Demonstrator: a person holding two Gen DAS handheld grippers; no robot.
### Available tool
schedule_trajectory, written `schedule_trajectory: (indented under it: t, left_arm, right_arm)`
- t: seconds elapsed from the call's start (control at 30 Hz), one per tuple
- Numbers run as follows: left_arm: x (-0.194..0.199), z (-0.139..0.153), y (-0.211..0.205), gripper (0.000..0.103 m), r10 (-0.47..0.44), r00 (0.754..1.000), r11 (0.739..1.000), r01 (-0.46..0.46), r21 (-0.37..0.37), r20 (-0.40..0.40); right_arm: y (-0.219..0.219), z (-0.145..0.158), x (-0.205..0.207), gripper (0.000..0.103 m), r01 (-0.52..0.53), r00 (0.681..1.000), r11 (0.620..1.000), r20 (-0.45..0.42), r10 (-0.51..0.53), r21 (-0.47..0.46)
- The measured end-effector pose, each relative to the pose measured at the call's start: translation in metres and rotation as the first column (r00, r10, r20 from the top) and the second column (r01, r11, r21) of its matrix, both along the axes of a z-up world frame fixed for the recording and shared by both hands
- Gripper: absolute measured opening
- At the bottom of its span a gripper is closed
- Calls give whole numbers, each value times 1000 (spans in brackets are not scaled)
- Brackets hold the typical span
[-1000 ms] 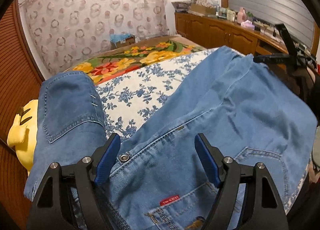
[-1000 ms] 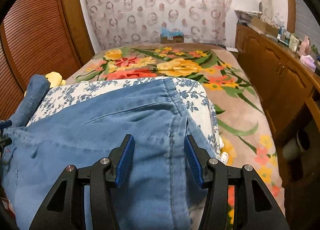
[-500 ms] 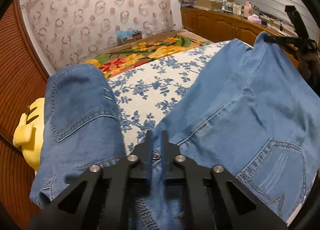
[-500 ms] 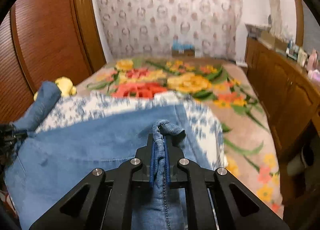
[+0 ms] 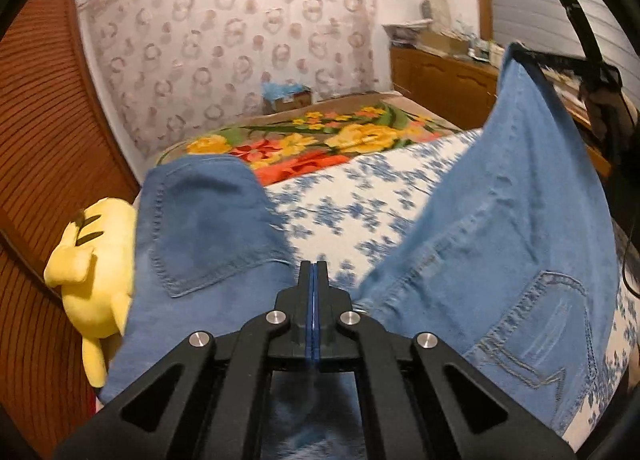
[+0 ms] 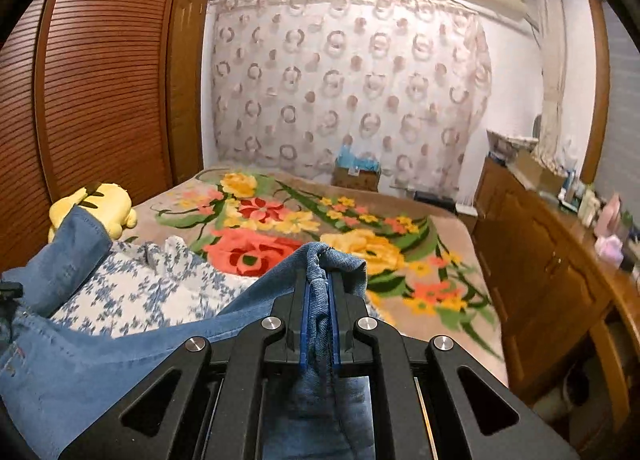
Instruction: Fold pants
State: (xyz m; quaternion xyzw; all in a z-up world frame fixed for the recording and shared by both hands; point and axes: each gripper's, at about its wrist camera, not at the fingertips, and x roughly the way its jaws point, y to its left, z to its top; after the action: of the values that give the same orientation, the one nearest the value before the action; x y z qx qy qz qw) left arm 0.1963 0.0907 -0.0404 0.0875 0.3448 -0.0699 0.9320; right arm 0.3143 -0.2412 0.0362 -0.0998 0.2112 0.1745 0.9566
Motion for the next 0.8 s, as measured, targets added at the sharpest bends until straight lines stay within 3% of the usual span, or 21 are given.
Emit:
schedule_trajectory:
  t: [0.1, 0.2, 0.3, 0.33, 0.37, 0.47, 0.53, 0.8]
  left_arm:
    - [3, 3, 12, 0, 18, 1000, 999, -18, -29, 5]
    - [4, 3, 18, 4, 27, 1000, 998, -27, -59, 0]
    - [4, -1, 16, 32, 20, 1000, 999, -20, -48, 0]
    - [3, -2, 15, 52, 7, 1000, 999, -7, -54, -1]
    - [2, -3, 14, 63, -5, 1000, 998, 5, -64, -1]
    - [0, -3, 7, 66, -42, 999, 995, 41, -88, -14]
    - [1, -6, -1, 66, -84, 996, 993, 80, -89, -43]
    - [8, -31, -15, 65, -80, 985, 996, 84, 17, -152]
  right_arm:
    - [16, -11, 19, 8, 12, 1000, 997, -4, -12, -70]
    - [24, -40, 41, 8, 25, 993, 991, -110, -40, -133]
    - [24, -74, 50, 8, 48, 976, 982, -199, -85, -184]
    - [21, -82, 50, 10, 48, 971, 984, -225, -86, -171]
    - [19, -88, 50, 17, 45, 966, 987, -244, -83, -156]
    - [6, -96, 47, 36, 63, 959, 989, -267, -98, -134]
    - [-6, -96, 42, 44, 74, 958, 991, -269, -101, -108]
    - [-40, -85, 6, 45, 87, 959, 995, -267, -97, -49]
